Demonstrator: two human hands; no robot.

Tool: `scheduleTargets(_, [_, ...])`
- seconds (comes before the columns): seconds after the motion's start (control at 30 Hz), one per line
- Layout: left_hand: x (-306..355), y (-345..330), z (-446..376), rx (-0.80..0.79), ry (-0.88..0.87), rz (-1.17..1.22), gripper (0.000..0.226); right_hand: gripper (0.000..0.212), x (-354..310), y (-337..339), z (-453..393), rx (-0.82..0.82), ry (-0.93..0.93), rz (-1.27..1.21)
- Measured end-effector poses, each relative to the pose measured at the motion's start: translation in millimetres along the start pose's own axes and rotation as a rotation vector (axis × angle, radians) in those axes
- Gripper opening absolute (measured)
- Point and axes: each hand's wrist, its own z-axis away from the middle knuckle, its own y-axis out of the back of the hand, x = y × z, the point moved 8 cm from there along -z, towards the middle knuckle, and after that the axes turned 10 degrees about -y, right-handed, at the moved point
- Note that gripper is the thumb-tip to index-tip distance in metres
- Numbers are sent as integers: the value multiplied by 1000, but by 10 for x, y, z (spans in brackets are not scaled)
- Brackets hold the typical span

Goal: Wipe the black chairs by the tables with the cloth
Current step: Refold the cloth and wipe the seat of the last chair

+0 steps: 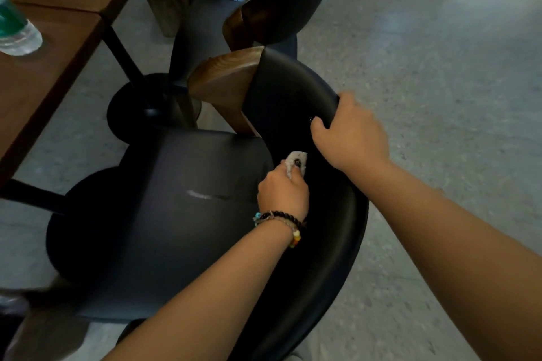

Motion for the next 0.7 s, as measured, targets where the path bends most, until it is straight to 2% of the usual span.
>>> scheduleTargets(0.23, [-409, -163, -392, 18, 270, 36, 38, 44, -1, -20, -2, -4, -5, 9])
scheduleTargets(0.33, [-511, -161, -466, 44, 334, 86, 38, 44, 1, -35, -17, -13, -2, 1])
scheduleTargets(0.4, [-392, -106, -469, 130, 267, 140, 37, 44, 10, -35, -29, -17, 2, -13])
scheduleTargets(0.5, [78, 60, -504, 269, 48, 284, 31, 44, 22, -41, -31, -31, -1, -52])
scheduleTargets(0.57, [347, 132, -578, 271, -52, 338, 31, 41, 49, -45, -33, -44, -22, -109])
scheduleTargets(0.7, [335, 83, -621, 201, -98, 201, 47, 30, 122, -37, -66, -54, -68, -268])
